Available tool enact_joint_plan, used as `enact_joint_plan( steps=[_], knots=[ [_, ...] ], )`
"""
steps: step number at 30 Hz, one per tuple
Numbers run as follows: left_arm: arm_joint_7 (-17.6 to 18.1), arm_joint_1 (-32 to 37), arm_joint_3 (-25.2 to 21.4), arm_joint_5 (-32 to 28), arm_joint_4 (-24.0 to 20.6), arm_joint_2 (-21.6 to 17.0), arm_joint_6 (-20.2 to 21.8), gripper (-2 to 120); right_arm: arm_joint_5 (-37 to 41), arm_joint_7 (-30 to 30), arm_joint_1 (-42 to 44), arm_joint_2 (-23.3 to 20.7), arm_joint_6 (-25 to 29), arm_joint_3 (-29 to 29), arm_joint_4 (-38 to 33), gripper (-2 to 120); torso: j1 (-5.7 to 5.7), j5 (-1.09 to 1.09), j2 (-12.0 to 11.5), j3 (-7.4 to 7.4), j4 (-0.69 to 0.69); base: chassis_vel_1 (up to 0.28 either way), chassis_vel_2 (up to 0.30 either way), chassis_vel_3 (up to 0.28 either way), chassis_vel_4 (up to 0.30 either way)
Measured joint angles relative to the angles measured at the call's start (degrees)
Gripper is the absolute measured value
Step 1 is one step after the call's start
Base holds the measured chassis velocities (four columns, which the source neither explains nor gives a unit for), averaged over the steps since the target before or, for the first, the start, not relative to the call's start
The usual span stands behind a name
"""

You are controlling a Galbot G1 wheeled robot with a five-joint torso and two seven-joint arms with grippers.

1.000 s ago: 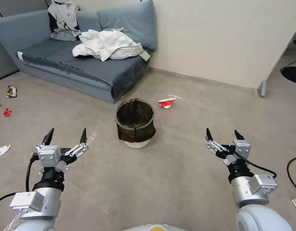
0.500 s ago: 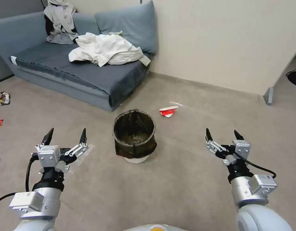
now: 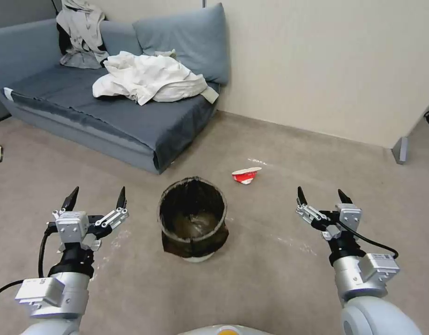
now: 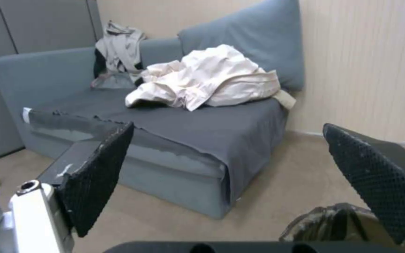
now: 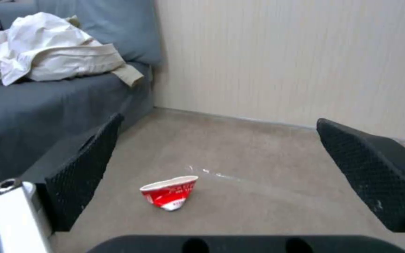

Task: Pick up the trash can from the floor.

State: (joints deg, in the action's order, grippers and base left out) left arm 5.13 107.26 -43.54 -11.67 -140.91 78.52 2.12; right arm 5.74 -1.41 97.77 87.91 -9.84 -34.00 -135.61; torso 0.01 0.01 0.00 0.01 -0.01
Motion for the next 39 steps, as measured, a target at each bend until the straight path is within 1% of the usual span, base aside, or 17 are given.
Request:
enact_joint_plan(
  steps=[9,12,13,17,18,20,21,24,25,27,28,30,31,34,35,38,39],
  knots=[
    [0.1,-3.6,-1.2,-3.1,1.5,-2.3,3.3,100,0.1,-0.1,-0.3,-0.3,0.8,-0.1,0.8,100,-0.01,-0.01,0.0,-0.01,0.00,0.000,0.002,0.007,-0.004],
    [0.8,-7.3,-0.9,-6.0,3.8,-5.0,6.2,100,0.5,-0.3,-0.8,-0.7,1.0,-0.1,1.3,100,-0.01,-0.02,0.0,0.00,0.00,0.000,0.000,0.000,0.000],
    [0.8,-7.3,-0.9,-6.0,3.8,-5.0,6.2,100,0.5,-0.3,-0.8,-0.7,1.0,-0.1,1.3,100,-0.01,-0.02,0.0,0.00,0.00,0.000,0.000,0.000,0.000],
    [1.7,-10.0,0.5,-11.1,5.7,-8.9,11.5,100,1.0,-0.8,-0.9,-1.2,1.0,-0.1,1.7,100,-0.01,-0.02,0.0,-0.01,0.01,0.000,0.000,0.000,0.000],
    [1.7,-10.0,0.5,-11.1,5.7,-8.9,11.5,100,1.0,-0.8,-0.9,-1.2,1.0,-0.1,1.7,100,-0.01,-0.02,0.0,-0.01,0.01,0.000,0.000,0.000,0.000],
    [2.2,-11.7,1.4,-14.0,7.1,-11.4,14.2,100,1.1,-0.9,-1.0,-1.5,1.0,0.0,2.3,100,-0.01,-0.02,0.0,0.00,0.01,0.000,0.000,0.000,0.000],
    [2.2,-11.7,1.4,-14.0,7.1,-11.4,14.2,100,1.1,-0.9,-1.0,-1.5,1.0,0.0,2.3,100,-0.01,-0.02,0.0,0.00,0.01,0.000,0.000,0.000,0.000],
    [4.6,-14.9,3.7,-20.5,8.7,-15.4,19.3,100,1.5,-1.0,-1.6,-2.0,0.9,0.0,3.2,100,-0.01,-0.01,0.0,-0.01,0.00,0.000,0.000,0.000,0.000],
    [4.6,-14.9,3.7,-20.5,8.7,-15.4,19.3,100,1.5,-1.0,-1.6,-2.0,0.9,0.0,3.2,100,-0.01,-0.01,0.0,-0.01,0.00,0.000,0.000,0.000,0.000],
    [7.2,-17.3,5.6,-25.4,9.3,-17.0,22.8,100,1.7,-1.0,-2.0,-2.2,0.8,0.1,3.4,100,-0.01,-0.01,0.0,0.00,0.01,0.000,0.000,0.000,0.000],
    [7.2,-17.3,5.6,-25.4,9.3,-17.0,22.8,100,1.7,-1.0,-2.0,-2.2,0.8,0.1,3.4,100,-0.01,-0.01,0.0,0.00,0.01,0.000,0.000,0.000,0.000],
    [10.4,-20.2,8.4,-29.2,10.3,-18.1,26.1,100,1.7,-1.1,-2.1,-2.3,0.7,0.3,3.6,100,-0.01,-0.01,0.0,0.00,0.01,0.000,0.000,0.000,0.000],
    [10.4,-20.2,8.4,-29.2,10.3,-18.1,26.1,100,1.7,-1.1,-2.1,-2.3,0.7,0.3,3.6,100,-0.01,-0.01,0.0,0.00,0.01,0.000,0.000,0.000,0.000],
    [13.5,-23.8,12.4,-32.3,11.9,-18.4,30.4,100,1.8,-1.1,-2.0,-2.1,0.8,0.4,4.0,100,-0.01,-0.01,0.0,0.00,0.00,0.000,0.000,0.000,0.000],
    [13.5,-23.8,12.4,-32.3,11.9,-18.4,30.4,100,1.8,-1.1,-2.0,-2.1,0.8,0.4,4.0,100,-0.01,-0.01,0.0,0.00,0.00,0.000,0.000,0.000,0.000],
    [15.4,-26.9,16.1,-32.5,14.0,-18.3,33.7,100,1.8,-1.1,-2.5,-1.9,0.9,0.4,4.8,100,-0.01,-0.01,0.0,0.00,0.01,0.000,0.000,0.000,0.000],
    [15.4,-26.9,16.1,-32.5,14.0,-18.3,33.7,100,1.8,-1.1,-2.5,-1.9,0.9,0.4,4.8,100,-0.01,-0.01,0.0,0.00,0.01,0.000,0.000,0.000,0.000]
  ],
)
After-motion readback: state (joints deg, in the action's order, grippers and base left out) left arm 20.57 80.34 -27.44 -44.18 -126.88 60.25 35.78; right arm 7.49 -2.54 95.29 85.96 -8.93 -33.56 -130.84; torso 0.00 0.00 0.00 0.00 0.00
